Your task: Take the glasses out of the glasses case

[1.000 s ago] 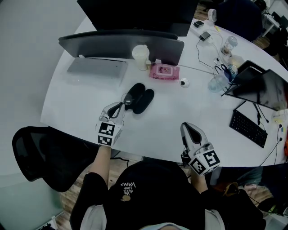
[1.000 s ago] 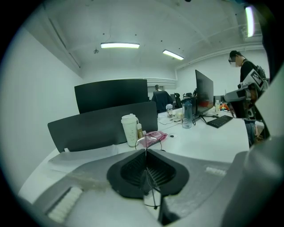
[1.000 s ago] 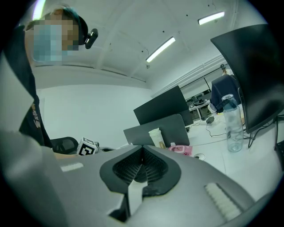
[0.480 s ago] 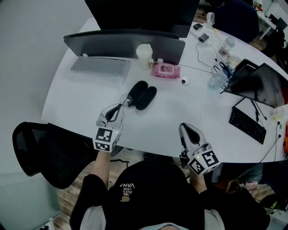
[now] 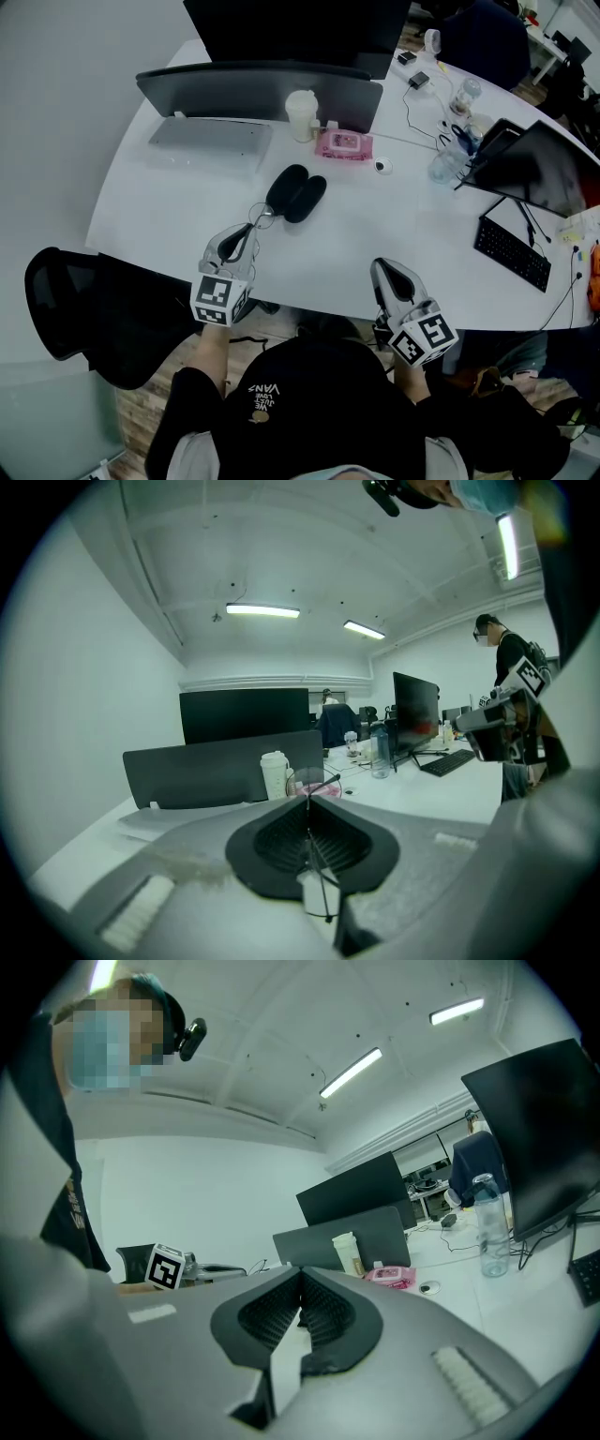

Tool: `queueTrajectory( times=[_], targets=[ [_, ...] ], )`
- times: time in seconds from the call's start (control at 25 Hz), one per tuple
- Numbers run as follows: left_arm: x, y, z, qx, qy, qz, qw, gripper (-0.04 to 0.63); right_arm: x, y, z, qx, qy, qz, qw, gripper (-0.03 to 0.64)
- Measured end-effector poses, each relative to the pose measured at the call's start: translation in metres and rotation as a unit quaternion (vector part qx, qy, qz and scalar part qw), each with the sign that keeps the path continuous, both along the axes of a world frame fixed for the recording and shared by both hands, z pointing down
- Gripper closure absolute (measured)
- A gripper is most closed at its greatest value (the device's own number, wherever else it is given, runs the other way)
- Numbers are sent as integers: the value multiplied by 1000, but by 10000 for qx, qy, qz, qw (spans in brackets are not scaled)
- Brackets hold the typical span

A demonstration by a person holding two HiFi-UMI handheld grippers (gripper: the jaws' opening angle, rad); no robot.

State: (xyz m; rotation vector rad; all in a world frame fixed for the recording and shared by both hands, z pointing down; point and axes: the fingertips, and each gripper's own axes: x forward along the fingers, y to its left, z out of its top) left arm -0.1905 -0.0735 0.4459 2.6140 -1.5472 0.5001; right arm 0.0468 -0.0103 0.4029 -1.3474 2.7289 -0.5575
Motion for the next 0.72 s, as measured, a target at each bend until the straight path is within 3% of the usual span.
queueTrajectory(
  times=[0.72],
  targets=[
    [-14,65,-21,252,44,-4,9997,586,-19,43,0,58,-3,-152,9999,615]
  ],
)
